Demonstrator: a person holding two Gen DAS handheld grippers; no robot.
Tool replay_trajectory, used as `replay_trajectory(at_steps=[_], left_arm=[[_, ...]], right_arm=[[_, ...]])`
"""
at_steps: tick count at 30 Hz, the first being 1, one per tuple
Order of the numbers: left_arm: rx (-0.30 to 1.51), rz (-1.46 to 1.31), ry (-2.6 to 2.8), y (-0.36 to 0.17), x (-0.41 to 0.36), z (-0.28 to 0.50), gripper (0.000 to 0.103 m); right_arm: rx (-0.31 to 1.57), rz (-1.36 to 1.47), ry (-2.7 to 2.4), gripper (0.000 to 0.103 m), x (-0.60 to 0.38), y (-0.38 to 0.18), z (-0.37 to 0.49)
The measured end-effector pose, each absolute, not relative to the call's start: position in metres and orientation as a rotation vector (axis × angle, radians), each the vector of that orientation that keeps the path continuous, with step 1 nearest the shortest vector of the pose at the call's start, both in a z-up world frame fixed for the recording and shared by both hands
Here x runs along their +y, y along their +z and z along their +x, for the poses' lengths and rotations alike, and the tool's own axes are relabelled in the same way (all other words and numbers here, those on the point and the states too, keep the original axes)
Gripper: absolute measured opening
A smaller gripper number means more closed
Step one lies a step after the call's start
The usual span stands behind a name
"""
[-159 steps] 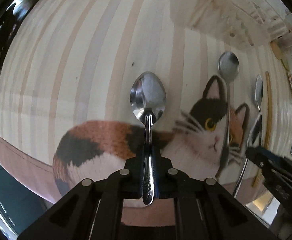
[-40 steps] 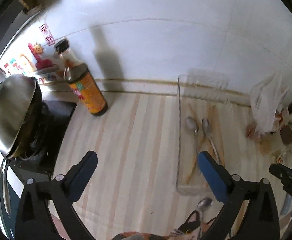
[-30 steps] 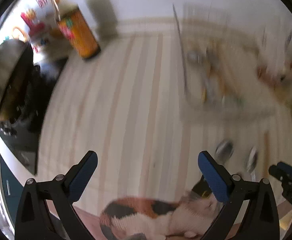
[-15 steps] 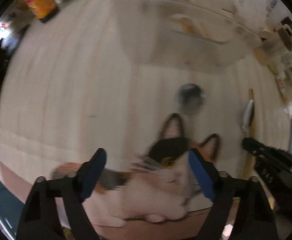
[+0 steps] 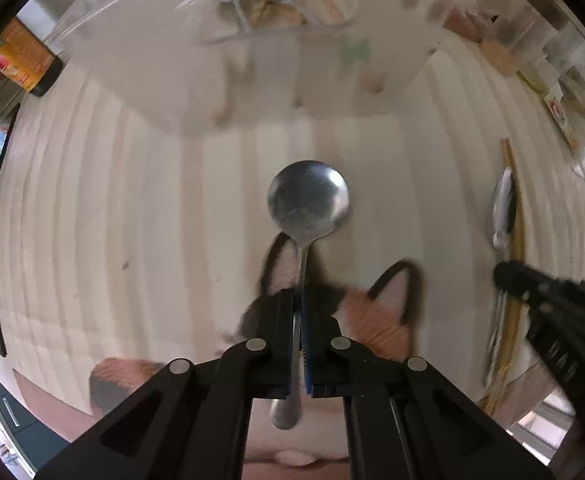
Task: Organize utensils
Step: 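Lift the held spoon with the left tool while the right tool carries its spoon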
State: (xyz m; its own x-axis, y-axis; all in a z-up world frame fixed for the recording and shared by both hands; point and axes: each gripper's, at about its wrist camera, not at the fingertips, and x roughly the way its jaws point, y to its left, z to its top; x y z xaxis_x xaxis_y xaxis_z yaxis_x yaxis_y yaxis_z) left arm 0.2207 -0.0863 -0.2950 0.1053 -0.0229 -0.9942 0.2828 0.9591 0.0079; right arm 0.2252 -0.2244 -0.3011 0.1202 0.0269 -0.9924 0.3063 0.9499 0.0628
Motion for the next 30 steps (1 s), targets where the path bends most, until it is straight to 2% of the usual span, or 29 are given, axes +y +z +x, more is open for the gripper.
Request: replay_trajectory(at_steps=[13,18,24,27,29,30], left_arm=[[1.524,0.122,-0.169,-0.308,-0.013,0.194,0.002],[1.52,0.022,-0.184,-0.314,0.017,0.205,0.007],[1.512,0.029,-0.17,-0.32,0.018,0.216,0.009],[1.5,0.08,-0.173,-0.325,0.006,0.214,0.014],[1.493,0.125,-0.164,-0.328,-0.001,0.211,0.014],[1.484,0.137,-0.167,-0.33,-0.005,0.209,0.01]], right_arm=[[1.458,0.278,-0.087,0.007,-0.177,-0.3,0.205],[1.469,0.317,-0.07,0.007,-0.178,-0.3,0.202],[1.47,0.332,-0.07,0.007,-0.182,-0.301,0.206],[1.471,0.34,-0.071,0.007,-0.179,-0.306,0.211],[1.47,0.345,-0.071,0.007,-0.18,-0.305,0.21],[1.471,0.346,-0.07,0.007,-0.181,-0.305,0.21]])
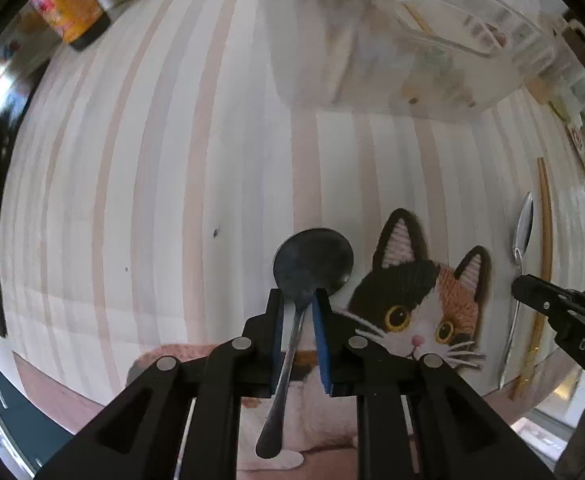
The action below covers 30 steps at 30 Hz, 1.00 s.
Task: Organize utensils
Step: 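Lift the held spoon with the left tool while the right tool carries its spoon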
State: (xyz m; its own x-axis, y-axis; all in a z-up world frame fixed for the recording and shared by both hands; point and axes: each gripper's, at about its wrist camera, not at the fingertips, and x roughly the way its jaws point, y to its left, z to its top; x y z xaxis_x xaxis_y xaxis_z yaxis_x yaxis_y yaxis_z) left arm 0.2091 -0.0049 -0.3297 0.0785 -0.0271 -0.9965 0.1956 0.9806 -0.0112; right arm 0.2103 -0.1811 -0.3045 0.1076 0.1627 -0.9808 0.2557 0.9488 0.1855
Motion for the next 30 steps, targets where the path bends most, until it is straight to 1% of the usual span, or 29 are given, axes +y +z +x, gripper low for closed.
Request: replay_trajectory(at_steps=[1,3,4,6,14,16,17,19,20,21,22,23,24,26,30], left_arm=[[1.484,0.14,-0.171,-0.331,-0.008,0.209,0.009],[1.486,0.144,-0.165,-0.334,-0.016,0.2,0.001],[1.486,0.138,-0.165,-0.334,-0.014,0.199,0.0],[1.498,0.111,-0.164,-0.326,-0.023,0.205,0.0],[1.456,0.051,-0.145,-0.294,0.004,0.188,0.0],[1.446,0.025,-0.176,-0.292,0.011,0.188,0.002],[1.458,0.026,-0.197,-0.296,0.013,0.186,0.004],[1.506,0.026,-0.248,-0.306,0.024,0.187,0.017],[1.527,0.036,-0.26,-0.314,0.023,0.183,0.03],[1.537,0.043,-0.263,-0.321,0.023,0.178,0.038],[1.545,0.047,-0.268,-0.326,0.023,0.173,0.041],[1.51,0.051,-0.279,-0.323,0.022,0.166,0.053],[1.516,0.06,-0.274,-0.325,0.022,0.162,0.059],[1.502,0.087,-0.265,-0.325,0.019,0.155,0.061],[1.482,0.141,-0.241,-0.324,-0.002,0.16,0.061]], right_arm=[[1.471,0.346,-0.072,0.007,-0.18,-0.303,0.209],[1.47,0.345,-0.073,0.007,-0.18,-0.303,0.209],[1.47,0.347,-0.074,0.007,-0.18,-0.303,0.208],[1.469,0.351,-0.076,0.007,-0.18,-0.303,0.206],[1.435,0.373,-0.07,0.007,-0.183,-0.294,0.203],[1.43,0.374,-0.063,0.007,-0.183,-0.291,0.204],[1.429,0.37,-0.059,0.006,-0.182,-0.29,0.205],[1.43,0.367,-0.057,0.004,-0.181,-0.289,0.207],[1.432,0.366,-0.057,0.001,-0.181,-0.289,0.208],[1.433,0.366,-0.059,0.001,-0.181,-0.288,0.208],[1.434,0.365,-0.062,0.001,-0.181,-0.288,0.208],[1.435,0.363,-0.065,0.001,-0.18,-0.287,0.208],[1.437,0.359,-0.068,0.001,-0.18,-0.286,0.208],[1.447,0.359,-0.071,0.001,-0.182,-0.289,0.208],[1.469,0.402,-0.067,0.001,-0.187,-0.294,0.208]])
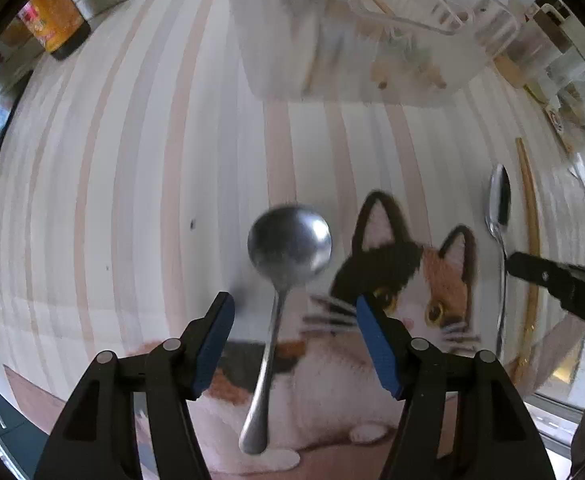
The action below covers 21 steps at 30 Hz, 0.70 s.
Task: Organize utensils
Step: 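Lift the held spoon with the left tool while the right tool carries its spoon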
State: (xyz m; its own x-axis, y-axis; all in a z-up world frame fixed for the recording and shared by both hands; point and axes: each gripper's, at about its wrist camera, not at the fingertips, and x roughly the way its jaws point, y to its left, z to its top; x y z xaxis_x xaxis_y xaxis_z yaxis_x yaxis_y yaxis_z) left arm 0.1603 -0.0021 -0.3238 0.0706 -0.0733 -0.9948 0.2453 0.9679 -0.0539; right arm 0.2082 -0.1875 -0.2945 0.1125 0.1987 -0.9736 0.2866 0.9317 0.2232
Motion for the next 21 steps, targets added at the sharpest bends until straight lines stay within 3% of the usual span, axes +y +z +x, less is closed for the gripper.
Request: replay_trajectory(at_steps=[5,7,11,16,18,21], left_arm=[[1.441,0.198,-0.216,-0.318,-0.013,0.161,0.059],[1.424,0.2,-0.216,-0.313,-0.018,0.161,0.041],[1.426,0.209,-0.216,-0.304,-0.017,0.162,0.038],[1.423,0.24,-0.216,-0.303,-0.019,0.181,0.038],[1.418,0.232,-0.214,-0.29,-0.011,0.179,0.038],[1.404,0.238,-0.192,-0.283,-0.013,0.187,0.038]], right_arm=[[1.467,0.417,-0.07,0.001,-0.191,-0.294,0.208],[1.47,0.416,-0.074,0.001,-0.192,-0.293,0.208],[1.471,0.427,-0.082,0.003,-0.197,-0.297,0.206],[1.439,0.47,-0.093,0.018,-0.207,-0.294,0.204],[1.422,0.486,-0.083,0.029,-0.209,-0.292,0.206],[1.41,0.478,-0.06,0.035,-0.206,-0.291,0.213]])
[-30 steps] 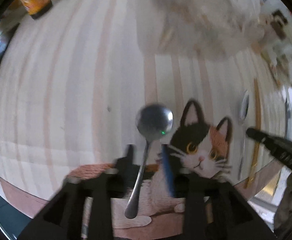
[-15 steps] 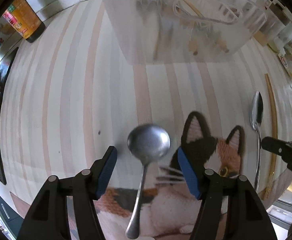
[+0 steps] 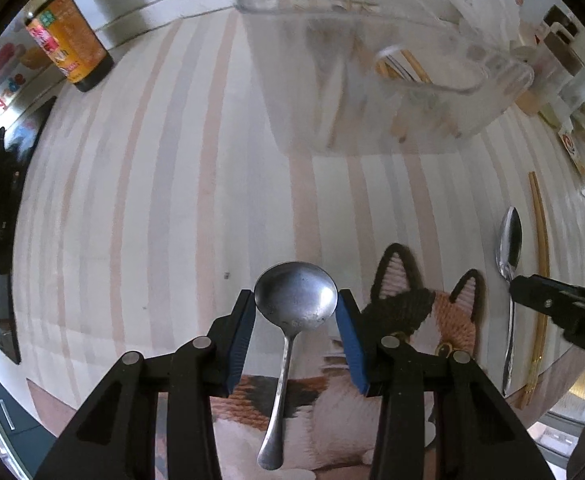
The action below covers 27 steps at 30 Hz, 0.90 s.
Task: Organize utensils
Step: 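Lift the held spoon with the left tool while the right tool carries its spoon, then lower both spoons into the drainer basket and open both tools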
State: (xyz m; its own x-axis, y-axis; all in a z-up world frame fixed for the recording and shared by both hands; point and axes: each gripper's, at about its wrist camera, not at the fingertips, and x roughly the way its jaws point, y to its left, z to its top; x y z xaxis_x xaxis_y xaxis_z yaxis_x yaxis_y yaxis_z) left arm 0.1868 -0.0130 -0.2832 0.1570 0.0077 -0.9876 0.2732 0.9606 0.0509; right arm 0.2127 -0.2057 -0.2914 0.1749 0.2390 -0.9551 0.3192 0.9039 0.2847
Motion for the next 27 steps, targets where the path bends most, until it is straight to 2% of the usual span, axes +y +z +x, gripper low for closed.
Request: replay_trajectory(at_steps=[4,5,6,7,17,27], left_arm=[[1.4,0.241,-0.152,-0.275,-0.007,0.2,0.038],[1.4,0.24,-0.147,-0.272,-0.005,0.201,0.038],[1.4,0.235,-0.137,-0.271,-0.002,0.201,0.038],[1.401,0.232,-0.128,-0.267,0.002,0.202,0.038],[1.351,0.183,-0.11,-0.235,0.014,0.204,0.038],[1.189,0.069,-0.133,-0.164,0.005,0.207,0.038]], right_arm=[[1.42,0.34,-0.063,0.035,-0.185,-0.294,0.224],[1.424,0.269,-0.08,0.025,-0.174,-0.293,0.224],[1.431,0.203,-0.114,0.01,-0.167,-0.293,0.226],[1.431,0.139,-0.143,0.007,-0.161,-0.293,0.227],[1.376,0.234,-0.139,0.006,-0.171,-0.277,0.22],[1.217,0.295,-0.092,0.006,-0.195,-0.198,0.21]])
